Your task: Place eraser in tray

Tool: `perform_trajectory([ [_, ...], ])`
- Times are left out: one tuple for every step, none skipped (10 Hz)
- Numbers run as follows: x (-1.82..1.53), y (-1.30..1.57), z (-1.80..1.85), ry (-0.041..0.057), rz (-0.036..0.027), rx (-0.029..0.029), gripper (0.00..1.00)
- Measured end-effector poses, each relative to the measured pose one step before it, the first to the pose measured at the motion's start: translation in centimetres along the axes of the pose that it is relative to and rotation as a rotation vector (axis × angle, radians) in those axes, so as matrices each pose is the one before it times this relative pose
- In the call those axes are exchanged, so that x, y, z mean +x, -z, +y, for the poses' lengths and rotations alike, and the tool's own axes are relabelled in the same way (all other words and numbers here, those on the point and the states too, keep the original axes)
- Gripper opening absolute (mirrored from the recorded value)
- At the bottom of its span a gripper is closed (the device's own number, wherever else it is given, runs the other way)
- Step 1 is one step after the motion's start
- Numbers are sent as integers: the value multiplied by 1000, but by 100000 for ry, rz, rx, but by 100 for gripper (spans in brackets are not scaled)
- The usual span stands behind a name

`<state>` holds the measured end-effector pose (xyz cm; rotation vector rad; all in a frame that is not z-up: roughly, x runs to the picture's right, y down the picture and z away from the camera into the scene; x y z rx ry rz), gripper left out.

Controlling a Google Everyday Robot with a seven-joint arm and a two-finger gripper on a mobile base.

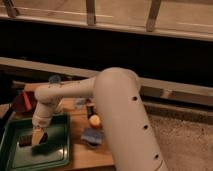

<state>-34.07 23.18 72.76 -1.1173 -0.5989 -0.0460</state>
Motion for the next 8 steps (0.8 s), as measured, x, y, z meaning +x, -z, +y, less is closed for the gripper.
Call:
perform_trajectory([
  [279,165,-176,-625,-108,467,80],
  [-19,-5,-7,-182,-1,9,80],
  [-18,-19,9,35,38,-30,80],
  [-92,-74,32,163,64,-112,80],
  [7,8,-2,-19,8,14,80],
  [43,18,-14,-81,-9,27,80],
  [20,18,-6,-67,-21,23,80],
  [0,4,0,2,0,5,80],
])
